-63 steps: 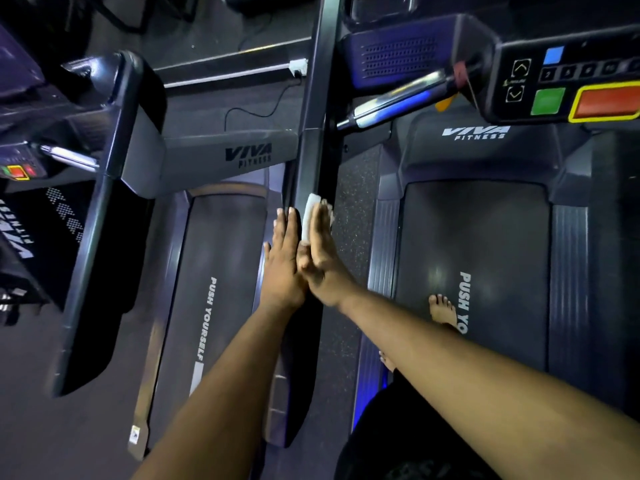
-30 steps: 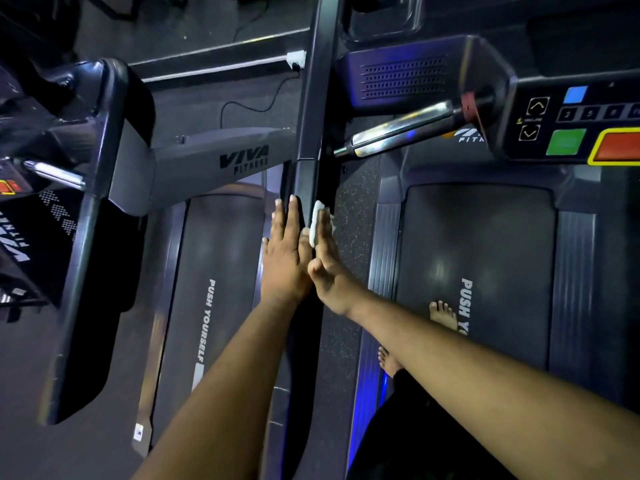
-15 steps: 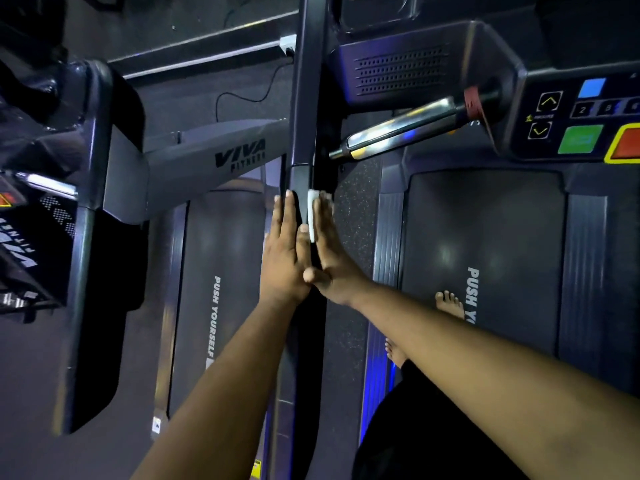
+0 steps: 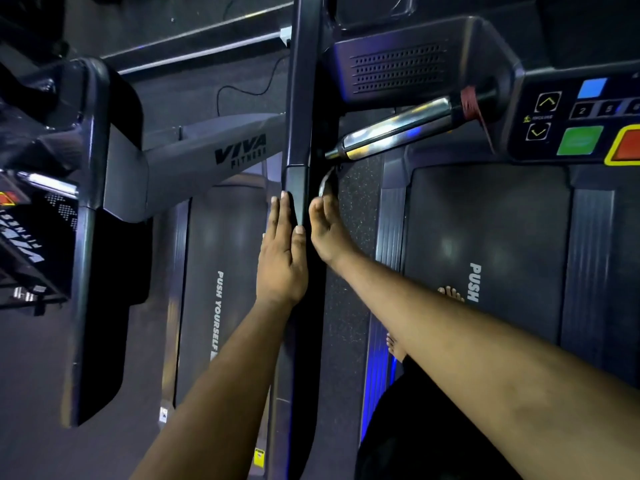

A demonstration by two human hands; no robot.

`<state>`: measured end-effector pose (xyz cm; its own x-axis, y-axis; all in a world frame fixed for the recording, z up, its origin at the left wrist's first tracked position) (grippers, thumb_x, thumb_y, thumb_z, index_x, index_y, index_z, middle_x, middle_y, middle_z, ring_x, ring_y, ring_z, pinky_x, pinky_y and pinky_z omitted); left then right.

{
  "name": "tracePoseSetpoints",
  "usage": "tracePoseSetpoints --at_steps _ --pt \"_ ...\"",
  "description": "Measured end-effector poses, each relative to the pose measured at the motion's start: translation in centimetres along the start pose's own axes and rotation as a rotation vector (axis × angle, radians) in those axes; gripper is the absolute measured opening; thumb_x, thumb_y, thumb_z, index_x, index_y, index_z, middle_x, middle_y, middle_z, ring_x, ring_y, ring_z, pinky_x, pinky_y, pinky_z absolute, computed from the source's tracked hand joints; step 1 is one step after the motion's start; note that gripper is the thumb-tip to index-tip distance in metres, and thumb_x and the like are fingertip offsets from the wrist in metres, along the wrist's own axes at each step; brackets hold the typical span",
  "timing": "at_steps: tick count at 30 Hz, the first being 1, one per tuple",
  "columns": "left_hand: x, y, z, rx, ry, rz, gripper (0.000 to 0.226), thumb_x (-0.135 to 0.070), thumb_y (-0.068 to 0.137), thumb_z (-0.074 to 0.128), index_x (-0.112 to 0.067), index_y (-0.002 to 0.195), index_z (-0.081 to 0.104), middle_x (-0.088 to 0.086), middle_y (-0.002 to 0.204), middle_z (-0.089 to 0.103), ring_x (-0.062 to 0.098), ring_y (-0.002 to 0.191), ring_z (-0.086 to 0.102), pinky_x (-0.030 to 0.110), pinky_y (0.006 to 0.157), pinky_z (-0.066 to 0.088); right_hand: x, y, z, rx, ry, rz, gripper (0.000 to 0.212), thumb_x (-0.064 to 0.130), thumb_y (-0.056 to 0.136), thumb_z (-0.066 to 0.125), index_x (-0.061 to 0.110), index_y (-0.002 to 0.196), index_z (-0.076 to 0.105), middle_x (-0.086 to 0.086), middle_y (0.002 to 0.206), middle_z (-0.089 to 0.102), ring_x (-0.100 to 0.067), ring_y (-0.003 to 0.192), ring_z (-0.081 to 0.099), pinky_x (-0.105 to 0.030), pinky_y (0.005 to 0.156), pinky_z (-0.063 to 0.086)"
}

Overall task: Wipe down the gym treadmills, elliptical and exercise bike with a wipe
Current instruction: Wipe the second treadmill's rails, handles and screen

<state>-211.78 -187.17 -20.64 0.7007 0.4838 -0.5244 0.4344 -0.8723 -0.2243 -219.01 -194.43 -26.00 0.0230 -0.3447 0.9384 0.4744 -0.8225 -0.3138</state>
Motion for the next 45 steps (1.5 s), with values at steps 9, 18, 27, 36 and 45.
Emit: tracePoseSetpoints --at_steps 9,18,27,36,45 --pt "0.0 0.4 0.0 0.015 -0.089 0.029 0.062 -0.05 0.106 0.026 -0.03 0.163 0.012 -0.009 0.171 0.005 -0.01 0.151 0.001 0.011 0.117 0.011 -0.6 -4.9 2.6 0.101 -0.14 -0.152 0.124 0.093 0.079 0.013 0.0 0.158 -0.01 -0.011 0.165 -0.021 -0.025 0.154 -0.021 -0.04 0.125 -0.012" --pt "0.9 -3.8 -0.5 -0.037 -0.084 0.026 0.056 -0.037 0.109 0.032 -0.025 0.162 0.016 -0.004 0.171 0.006 -0.012 0.15 0.002 -0.001 0.11 0.011 -0.3 -9.5 3.2 0.168 -0.371 -0.38 0.116 0.084 0.085 0.021 -0.003 0.155 -0.014 -0.013 0.165 -0.021 -0.029 0.155 -0.018 -0.049 0.127 -0.002" --pt "4.5 -8.8 0.4 0.009 -0.21 -0.044 0.05 -0.049 0.106 0.029 -0.047 0.153 0.013 -0.013 0.168 0.015 -0.002 0.154 0.012 0.033 0.127 0.016 1.4 -6.1 2.9 0.073 -0.407 -0.366 0.13 0.093 0.074 0.015 -0.005 0.156 -0.008 -0.024 0.165 -0.013 -0.031 0.155 -0.015 -0.037 0.126 -0.009" --pt "6.5 -12.1 0.7 0.042 -0.271 -0.074 0.063 -0.06 0.102 0.032 -0.039 0.159 0.014 -0.017 0.166 0.018 -0.002 0.152 0.021 0.036 0.126 0.024 -2.8 -13.1 5.1 -0.015 -0.259 -0.371 0.103 0.078 0.093 0.022 0.002 0.157 -0.003 -0.013 0.166 -0.009 -0.016 0.155 -0.016 -0.036 0.126 -0.007" --pt "6.1 -13.3 0.6 0.017 -0.223 -0.016 0.058 -0.038 0.108 0.031 -0.024 0.162 0.015 -0.016 0.165 0.015 -0.004 0.153 0.013 0.026 0.126 0.015 -3.1 -12.2 4.6 -0.162 -0.105 -0.282 0.074 0.042 0.104 0.034 0.004 0.161 0.005 -0.009 0.17 0.001 -0.014 0.156 -0.008 -0.04 0.127 -0.005"
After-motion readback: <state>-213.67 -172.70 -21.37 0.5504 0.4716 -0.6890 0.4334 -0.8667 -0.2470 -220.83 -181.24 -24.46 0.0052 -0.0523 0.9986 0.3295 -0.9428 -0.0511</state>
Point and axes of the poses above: each hand's wrist, its own y-axis towards the middle knuckle, its own z-axis out of the palm, x = y × z, the point moved 9 cm from there along y, towards the middle knuckle
